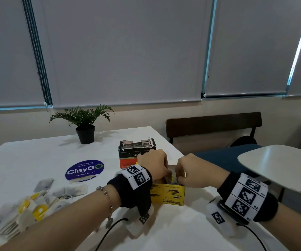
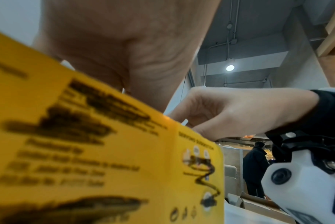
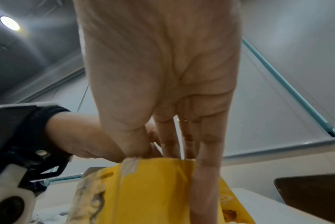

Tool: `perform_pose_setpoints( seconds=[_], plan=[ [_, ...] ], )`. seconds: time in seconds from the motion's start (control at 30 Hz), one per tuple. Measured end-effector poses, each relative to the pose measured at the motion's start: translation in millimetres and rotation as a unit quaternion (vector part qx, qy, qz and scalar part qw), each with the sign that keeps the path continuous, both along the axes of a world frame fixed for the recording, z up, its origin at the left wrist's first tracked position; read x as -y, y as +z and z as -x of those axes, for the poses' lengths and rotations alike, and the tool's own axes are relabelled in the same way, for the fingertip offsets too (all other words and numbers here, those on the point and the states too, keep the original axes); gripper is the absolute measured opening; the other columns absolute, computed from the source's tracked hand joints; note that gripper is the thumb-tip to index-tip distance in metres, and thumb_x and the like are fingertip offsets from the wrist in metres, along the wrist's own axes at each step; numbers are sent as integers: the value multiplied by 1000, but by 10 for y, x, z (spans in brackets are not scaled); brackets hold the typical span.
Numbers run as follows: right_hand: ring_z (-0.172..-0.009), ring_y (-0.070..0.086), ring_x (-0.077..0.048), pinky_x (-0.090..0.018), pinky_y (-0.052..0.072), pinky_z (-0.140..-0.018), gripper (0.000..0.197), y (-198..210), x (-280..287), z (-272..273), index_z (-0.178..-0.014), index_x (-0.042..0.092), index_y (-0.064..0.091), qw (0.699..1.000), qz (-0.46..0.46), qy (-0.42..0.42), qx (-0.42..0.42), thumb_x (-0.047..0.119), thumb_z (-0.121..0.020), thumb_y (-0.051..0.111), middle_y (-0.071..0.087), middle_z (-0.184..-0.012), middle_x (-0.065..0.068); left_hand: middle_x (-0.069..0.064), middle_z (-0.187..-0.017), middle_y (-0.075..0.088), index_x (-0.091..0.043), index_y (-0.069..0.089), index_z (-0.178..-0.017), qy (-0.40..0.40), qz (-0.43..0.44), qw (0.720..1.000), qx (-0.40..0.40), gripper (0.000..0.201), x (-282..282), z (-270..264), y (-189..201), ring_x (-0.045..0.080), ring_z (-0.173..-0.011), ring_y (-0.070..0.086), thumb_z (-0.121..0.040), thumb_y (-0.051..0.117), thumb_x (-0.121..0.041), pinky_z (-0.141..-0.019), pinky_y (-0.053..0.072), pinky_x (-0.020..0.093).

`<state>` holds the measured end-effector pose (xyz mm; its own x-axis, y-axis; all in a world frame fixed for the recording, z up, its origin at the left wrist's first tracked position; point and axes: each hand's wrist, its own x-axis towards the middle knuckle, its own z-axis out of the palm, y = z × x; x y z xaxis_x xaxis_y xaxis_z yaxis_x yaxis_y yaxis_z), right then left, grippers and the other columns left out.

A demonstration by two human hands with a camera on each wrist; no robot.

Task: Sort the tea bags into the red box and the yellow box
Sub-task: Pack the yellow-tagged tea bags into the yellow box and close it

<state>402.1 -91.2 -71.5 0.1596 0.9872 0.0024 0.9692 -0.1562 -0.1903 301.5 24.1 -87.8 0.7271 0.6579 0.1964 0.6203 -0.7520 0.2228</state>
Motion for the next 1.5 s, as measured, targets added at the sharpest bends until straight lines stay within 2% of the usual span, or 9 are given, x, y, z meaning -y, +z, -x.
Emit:
perform_pose_setpoints(
  seconds=[0.2,0.33,0.5,0.7,0.93,1.1,1.3,1.43,1.5],
  plan=[
    [-64,54,-21,-29,45,-60,22,-8,-12,44,-92,2,69,999,23,-11,36,18,-92,54,52,-72,-4,-1,-99,65,-23,63,-90,-5,2,1000,0,26,31,-12,14,19,-96,61,-80,70,-46,-93,46,42],
    [-60,54,-16,-21,42,-55,22,9,-15,48,-95,2,67,998,48,-10,36,17,-95,51,56,-79,-7,-1,-99,66,-22,62,-90,-8,4,1000,10,29,41,4,29,18,-95,62,-81,68,-50,-89,50,40],
    [-75,72,-23,-29,57,-68,29,21,-8,12,-100,1,69,996,88,-7,9,17,-96,46,69,-92,-12,-5,-100,66,-25,61,-93,-30,18,999,-12,37,14,75,90,15,-96,60,-75,71,-57,-87,47,38],
    [-75,71,-23,-28,55,-68,30,24,-35,-4,-105,4,68,992,127,-3,1,19,-96,44,70,-93,-12,-2,-110,66,-25,49,-117,-83,-21,991,-103,50,44,163,139,21,-105,59,-78,75,-43,-90,39,40],
    [-72,59,-22,-27,46,-58,27,31,-9,24,-107,12,72,995,54,5,79,24,-92,53,62,-90,-7,3,-103,65,-19,53,-110,-68,-152,982,-92,27,94,163,59,26,-95,61,-88,62,-32,-81,39,36],
    [-71,59,-17,-24,46,-56,18,29,-1,10,-103,14,69,997,39,16,69,21,-92,57,59,-81,3,-1,-102,68,-24,50,-108,-118,-95,987,-47,21,64,156,119,23,-96,61,-90,57,-33,-82,40,37],
    [-89,66,-22,-33,57,-76,28,21,-12,-1,-119,19,67,997,59,21,42,21,-93,56,67,-107,-6,3,-112,63,-28,56,-113,-120,-127,974,-146,24,82,183,121,26,-106,58,-92,56,-39,-94,35,43],
    [-75,69,-15,-22,53,-61,26,52,15,15,-115,20,70,998,50,16,27,23,-95,53,65,-94,-1,1,-108,65,-27,55,-111,-104,-141,974,-145,23,64,237,143,25,-103,59,-92,57,-40,-93,35,43],
    [-69,65,-12,-22,54,-62,27,77,34,30,-115,20,70,999,35,12,28,21,-96,52,64,-94,-1,1,-104,65,-26,52,-111,-103,-160,973,-130,21,68,265,164,24,-100,59,-92,57,-33,-90,36,41]
  ],
)
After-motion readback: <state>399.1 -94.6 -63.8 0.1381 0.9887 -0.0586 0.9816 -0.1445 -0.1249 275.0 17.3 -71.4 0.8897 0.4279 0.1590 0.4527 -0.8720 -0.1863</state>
